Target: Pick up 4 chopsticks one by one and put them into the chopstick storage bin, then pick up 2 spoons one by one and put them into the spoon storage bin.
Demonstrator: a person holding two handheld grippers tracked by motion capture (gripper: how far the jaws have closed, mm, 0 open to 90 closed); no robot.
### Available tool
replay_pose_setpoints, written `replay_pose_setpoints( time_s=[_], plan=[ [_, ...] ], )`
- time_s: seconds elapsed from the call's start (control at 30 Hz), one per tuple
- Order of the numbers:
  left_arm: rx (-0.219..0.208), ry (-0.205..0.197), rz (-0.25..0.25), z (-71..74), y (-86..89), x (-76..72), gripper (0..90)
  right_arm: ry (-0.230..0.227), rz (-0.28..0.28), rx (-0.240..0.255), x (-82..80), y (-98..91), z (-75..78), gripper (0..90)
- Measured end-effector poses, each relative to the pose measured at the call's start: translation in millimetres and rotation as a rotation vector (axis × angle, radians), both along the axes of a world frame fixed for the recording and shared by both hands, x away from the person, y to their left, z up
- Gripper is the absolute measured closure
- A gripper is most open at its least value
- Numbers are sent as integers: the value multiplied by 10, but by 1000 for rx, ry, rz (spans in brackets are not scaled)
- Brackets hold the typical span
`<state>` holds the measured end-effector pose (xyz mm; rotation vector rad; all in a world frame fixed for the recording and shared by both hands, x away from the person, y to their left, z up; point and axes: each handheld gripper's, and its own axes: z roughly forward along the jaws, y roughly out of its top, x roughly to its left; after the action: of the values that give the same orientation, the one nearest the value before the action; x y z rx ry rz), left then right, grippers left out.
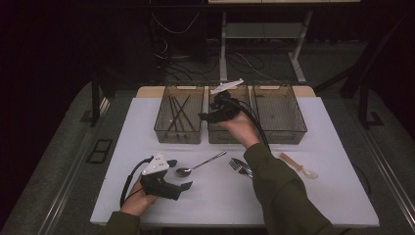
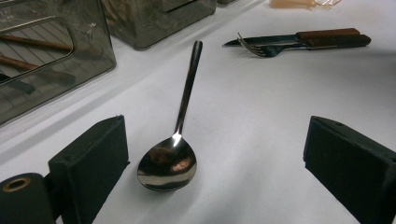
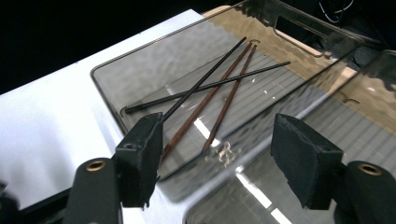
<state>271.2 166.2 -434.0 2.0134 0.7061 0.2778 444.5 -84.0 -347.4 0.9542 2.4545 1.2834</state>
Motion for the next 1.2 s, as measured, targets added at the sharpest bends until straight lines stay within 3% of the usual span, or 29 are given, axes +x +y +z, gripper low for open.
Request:
replay_pose_setpoints(
  time_s=[0.13,0.47,1.2],
  plan=[
    [-2,5,6,-6,-8,-8,59,-10,-1,34,-78,-169,53,339],
    [12,5,2,-4,8,-10,59,-34,25,46,-252,-453,63,313],
    [14,2,-19,-17,-2,-24,60,-37,42,66,-811,-1062,-127,309]
  ],
)
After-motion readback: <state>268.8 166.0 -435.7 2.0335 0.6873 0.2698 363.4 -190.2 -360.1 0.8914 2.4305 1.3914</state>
